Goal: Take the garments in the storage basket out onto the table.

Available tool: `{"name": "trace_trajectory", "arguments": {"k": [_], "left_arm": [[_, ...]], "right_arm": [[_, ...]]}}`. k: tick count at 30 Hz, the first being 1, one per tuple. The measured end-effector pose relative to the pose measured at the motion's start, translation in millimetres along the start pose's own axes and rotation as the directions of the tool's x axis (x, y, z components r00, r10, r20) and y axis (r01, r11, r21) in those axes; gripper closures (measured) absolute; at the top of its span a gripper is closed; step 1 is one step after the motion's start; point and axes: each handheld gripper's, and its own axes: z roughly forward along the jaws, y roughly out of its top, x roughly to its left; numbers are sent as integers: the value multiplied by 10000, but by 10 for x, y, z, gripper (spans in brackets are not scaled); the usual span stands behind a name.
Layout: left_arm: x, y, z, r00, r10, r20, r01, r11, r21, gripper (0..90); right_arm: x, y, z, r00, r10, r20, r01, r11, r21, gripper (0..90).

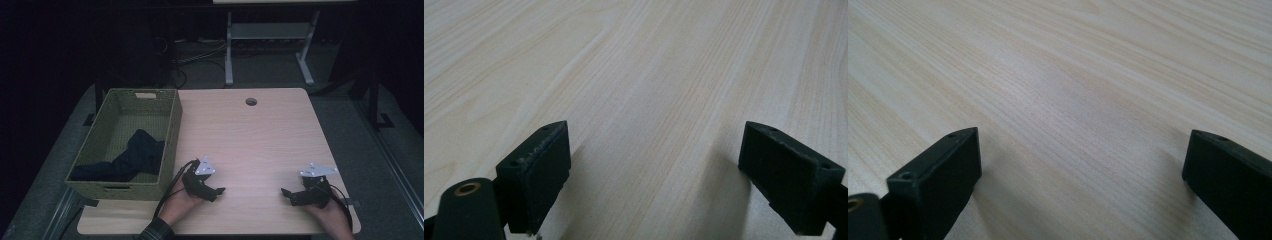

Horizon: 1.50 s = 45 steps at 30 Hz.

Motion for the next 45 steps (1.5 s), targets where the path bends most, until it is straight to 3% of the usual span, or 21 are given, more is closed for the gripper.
{"name": "trace_trajectory", "arguments": {"k": [20,39,45], "left_arm": [[8,38,-22,10000,-59,58,58,9999,94,138],[56,123,-142,9981,-499,372,504,9986,-140,139],[53,151,-158,9987,-351,358,352,9994,-9,139]], "right_arm": [[0,0,0,10000,-6,5,6,10000,5,19],[2,0,0,10000,22,-7,-22,10000,5,19],[2,0,0,10000,31,-3,-31,10000,10,19]]}}
